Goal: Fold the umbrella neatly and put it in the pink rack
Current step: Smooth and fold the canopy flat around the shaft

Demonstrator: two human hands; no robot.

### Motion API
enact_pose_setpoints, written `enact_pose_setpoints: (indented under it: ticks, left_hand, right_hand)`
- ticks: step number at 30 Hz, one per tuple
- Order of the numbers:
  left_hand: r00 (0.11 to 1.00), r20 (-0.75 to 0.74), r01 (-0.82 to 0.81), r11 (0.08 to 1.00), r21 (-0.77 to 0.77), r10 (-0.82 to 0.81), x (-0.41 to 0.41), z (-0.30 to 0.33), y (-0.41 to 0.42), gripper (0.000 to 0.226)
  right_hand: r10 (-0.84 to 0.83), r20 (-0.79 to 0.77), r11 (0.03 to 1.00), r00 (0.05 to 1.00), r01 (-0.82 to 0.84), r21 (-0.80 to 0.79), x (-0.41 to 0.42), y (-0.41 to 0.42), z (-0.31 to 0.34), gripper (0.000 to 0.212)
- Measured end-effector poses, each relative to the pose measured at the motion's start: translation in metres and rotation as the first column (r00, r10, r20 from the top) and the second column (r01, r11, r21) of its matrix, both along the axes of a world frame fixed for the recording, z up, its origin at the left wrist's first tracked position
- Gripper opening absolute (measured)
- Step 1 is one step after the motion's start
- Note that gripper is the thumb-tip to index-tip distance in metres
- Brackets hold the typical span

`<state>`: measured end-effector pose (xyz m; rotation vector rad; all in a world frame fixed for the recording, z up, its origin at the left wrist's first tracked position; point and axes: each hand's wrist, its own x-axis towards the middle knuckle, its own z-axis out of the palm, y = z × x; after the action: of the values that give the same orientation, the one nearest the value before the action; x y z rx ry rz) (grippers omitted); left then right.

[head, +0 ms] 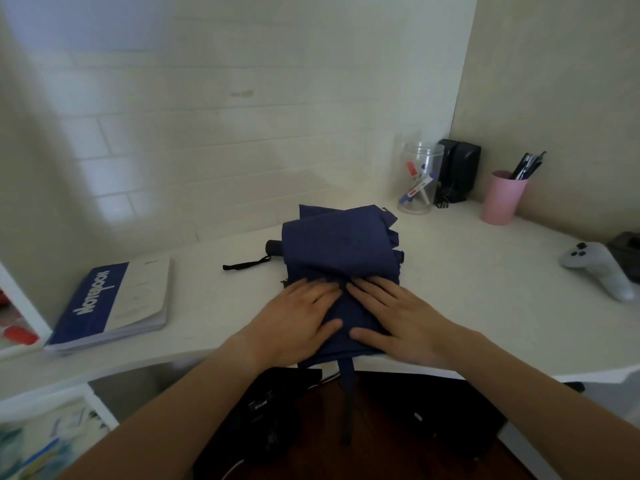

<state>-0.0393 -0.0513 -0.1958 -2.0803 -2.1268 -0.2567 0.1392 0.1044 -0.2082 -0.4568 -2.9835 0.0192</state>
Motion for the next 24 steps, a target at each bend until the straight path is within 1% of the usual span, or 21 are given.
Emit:
enact_pose_setpoints:
  ticks: [1, 2, 6, 7, 8, 9, 10, 11, 12, 13, 14, 16, 17, 18, 19, 22, 24]
  left_hand:
    - [0.998, -0.001, -0.063, 0.993, -0.102, 0.063, -0.005, -0.008, -0.002, 0.066]
    - [0.993, 0.007, -0.111, 0.981, -0.161, 0.114, -0.010, -0.013, -0.005, 0.071]
    - [0.988, -0.012, -0.154, 0.968, -0.197, 0.155, -0.011, -0.014, -0.011, 0.087]
    - [0.986, -0.005, -0.164, 0.967, -0.197, 0.166, -0.011, -0.014, -0.013, 0.091]
    - [0.985, 0.005, -0.168, 0.968, -0.187, 0.172, -0.010, -0.015, -0.015, 0.094]
    - [0.985, 0.011, -0.167, 0.970, -0.178, 0.172, -0.011, -0.016, -0.017, 0.096]
    - [0.986, 0.015, -0.163, 0.972, -0.171, 0.168, -0.011, -0.017, -0.018, 0.097]
    - [0.986, 0.017, -0.159, 0.974, -0.165, 0.164, -0.012, -0.018, -0.018, 0.097]
    - [0.987, 0.017, -0.155, 0.975, -0.160, 0.159, -0.012, -0.019, -0.018, 0.097]
    - [0.987, 0.015, -0.154, 0.975, -0.157, 0.158, -0.012, -0.020, -0.017, 0.097]
    - [0.987, 0.013, -0.155, 0.976, -0.153, 0.158, -0.012, -0.019, -0.017, 0.096]
    - [0.987, 0.012, -0.155, 0.977, -0.148, 0.158, -0.013, -0.020, -0.017, 0.096]
    - [0.987, 0.011, -0.155, 0.976, -0.150, 0.159, -0.013, -0.020, -0.017, 0.096]
    - [0.987, 0.012, -0.157, 0.976, -0.150, 0.160, -0.013, -0.020, -0.017, 0.096]
    - [0.986, 0.014, -0.161, 0.977, -0.142, 0.164, -0.012, -0.018, -0.018, 0.095]
    - [0.987, 0.027, -0.153, 0.976, -0.157, 0.159, -0.010, -0.015, -0.017, 0.095]
    - [0.986, 0.027, -0.160, 0.975, -0.152, 0.165, -0.011, -0.016, -0.018, 0.096]
  right_hand:
    - [-0.009, 0.009, 1.000, 1.000, 0.009, -0.029, 0.002, 0.002, 0.002, 0.091]
    - [-0.019, 0.037, 0.999, 0.999, 0.021, -0.050, 0.005, 0.004, 0.006, 0.093]
    - [-0.037, 0.167, 0.997, 0.985, 0.048, -0.065, 0.015, 0.013, 0.016, 0.103]
    - [-0.041, 0.184, 0.993, 0.982, 0.061, -0.101, 0.016, 0.014, 0.018, 0.107]
    - [-0.057, 0.157, 0.983, 0.986, 0.083, -0.165, 0.017, 0.014, 0.022, 0.110]
    - [-0.097, 0.059, 0.964, 0.994, 0.109, -0.244, 0.018, 0.013, 0.027, 0.107]
    - [-0.164, -0.113, 0.944, 0.980, 0.123, -0.306, 0.016, 0.011, 0.033, 0.095]
    - [-0.241, -0.335, 0.929, 0.911, 0.116, -0.352, 0.012, 0.011, 0.040, 0.077]
    - [-0.315, -0.524, 0.913, 0.792, 0.103, -0.394, 0.006, 0.011, 0.049, 0.061]
    - [-0.396, -0.604, 0.880, 0.691, 0.098, -0.465, -0.001, 0.011, 0.059, 0.054]
    - [-0.473, -0.587, 0.826, 0.657, 0.098, -0.555, -0.009, 0.010, 0.069, 0.055]
    - [-0.556, -0.407, 0.678, 0.724, 0.112, -0.727, -0.026, 0.012, 0.083, 0.061]
    - [-0.572, -0.332, 0.596, 0.750, 0.103, -0.796, -0.032, 0.013, 0.088, 0.061]
    - [-0.590, -0.285, 0.519, 0.755, 0.086, -0.850, -0.036, 0.012, 0.092, 0.058]
    - [-0.601, -0.266, 0.478, 0.753, 0.073, -0.875, -0.039, 0.011, 0.098, 0.053]
    - [-0.584, -0.270, 0.455, 0.765, 0.033, -0.890, -0.035, 0.010, 0.113, 0.033]
    - [-0.575, -0.292, 0.404, 0.764, -0.045, -0.914, -0.029, 0.007, 0.115, 0.028]
